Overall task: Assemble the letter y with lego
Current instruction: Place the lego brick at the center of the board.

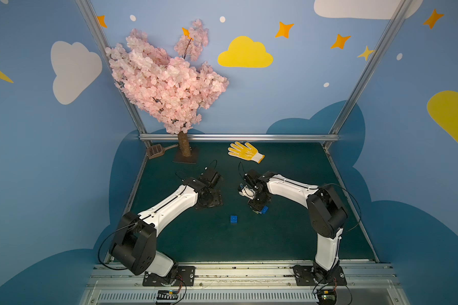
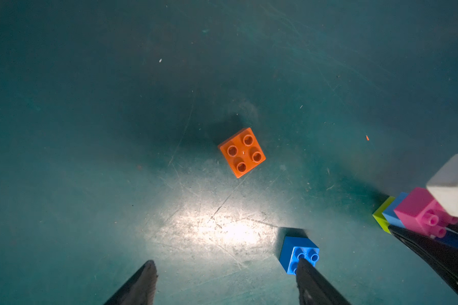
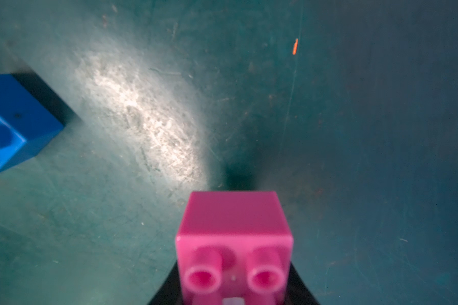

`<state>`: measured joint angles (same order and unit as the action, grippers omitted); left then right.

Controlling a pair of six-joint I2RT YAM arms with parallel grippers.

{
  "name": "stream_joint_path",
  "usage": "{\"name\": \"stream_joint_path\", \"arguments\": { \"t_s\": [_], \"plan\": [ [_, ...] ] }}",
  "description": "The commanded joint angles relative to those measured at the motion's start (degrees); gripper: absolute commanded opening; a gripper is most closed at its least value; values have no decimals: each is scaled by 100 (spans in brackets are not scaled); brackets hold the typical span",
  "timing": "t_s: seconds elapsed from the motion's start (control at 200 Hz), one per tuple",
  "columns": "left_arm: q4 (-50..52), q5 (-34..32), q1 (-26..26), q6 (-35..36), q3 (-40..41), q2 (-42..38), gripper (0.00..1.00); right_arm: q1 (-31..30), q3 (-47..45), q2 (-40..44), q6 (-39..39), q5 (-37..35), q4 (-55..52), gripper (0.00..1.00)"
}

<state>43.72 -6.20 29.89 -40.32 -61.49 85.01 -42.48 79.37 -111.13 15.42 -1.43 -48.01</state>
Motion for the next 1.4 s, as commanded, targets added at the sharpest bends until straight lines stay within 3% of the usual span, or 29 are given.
{"name": "stream_joint_path", "arguments": {
  "t_s": [0.0, 0.801, 1.392],
  "plan": [
    [48, 18, -27, 15, 99, -73, 83, -24, -79, -71, -31, -24, -42, 33],
    [22, -33, -35, 22, 152, -72, 83, -41, -218, 151, -132, 143, 21, 40],
    [4, -57, -36, 32, 164, -44, 83, -68, -127, -107, -265, -65, 90, 35]
  ]
}}
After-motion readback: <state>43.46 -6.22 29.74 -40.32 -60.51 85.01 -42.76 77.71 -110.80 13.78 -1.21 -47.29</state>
